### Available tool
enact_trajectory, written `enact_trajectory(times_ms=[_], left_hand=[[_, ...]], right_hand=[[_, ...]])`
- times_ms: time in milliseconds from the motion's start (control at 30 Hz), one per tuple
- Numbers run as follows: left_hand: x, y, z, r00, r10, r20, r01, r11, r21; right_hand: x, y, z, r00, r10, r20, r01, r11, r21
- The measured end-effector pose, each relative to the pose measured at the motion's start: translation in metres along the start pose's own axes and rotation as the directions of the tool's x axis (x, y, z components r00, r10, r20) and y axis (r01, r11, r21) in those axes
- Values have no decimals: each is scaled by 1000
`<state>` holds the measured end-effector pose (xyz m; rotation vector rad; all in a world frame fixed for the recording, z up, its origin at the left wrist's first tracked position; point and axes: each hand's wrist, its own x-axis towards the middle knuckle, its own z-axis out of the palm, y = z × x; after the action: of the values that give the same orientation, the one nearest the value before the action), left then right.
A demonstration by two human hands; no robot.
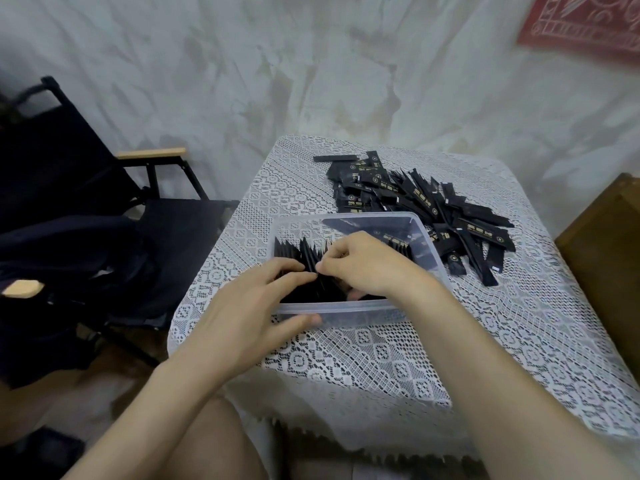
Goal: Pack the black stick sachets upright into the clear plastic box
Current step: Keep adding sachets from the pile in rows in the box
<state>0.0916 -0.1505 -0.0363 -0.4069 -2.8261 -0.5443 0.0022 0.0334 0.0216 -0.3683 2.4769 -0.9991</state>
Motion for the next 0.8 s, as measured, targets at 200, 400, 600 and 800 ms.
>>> enact_trajectory(times_ms=[200, 400, 600, 800], left_hand=[[-1, 1, -1, 1000, -15, -13, 15, 1000, 6], [-1, 1, 0, 1000, -13, -18, 13, 1000, 7], [-1, 0, 0, 1000, 1, -19, -1, 1000, 9], [0, -2, 1, 1000, 20, -16, -19, 1000, 17]], right_hand=[[-1, 1, -1, 1000, -5, -15, 3, 991, -135], [4, -1, 10, 972, -96, -214, 64, 987, -149], [13, 4, 9, 1000, -4, 11, 3, 993, 119], [12, 5, 4, 996, 26, 84, -42, 980, 193]])
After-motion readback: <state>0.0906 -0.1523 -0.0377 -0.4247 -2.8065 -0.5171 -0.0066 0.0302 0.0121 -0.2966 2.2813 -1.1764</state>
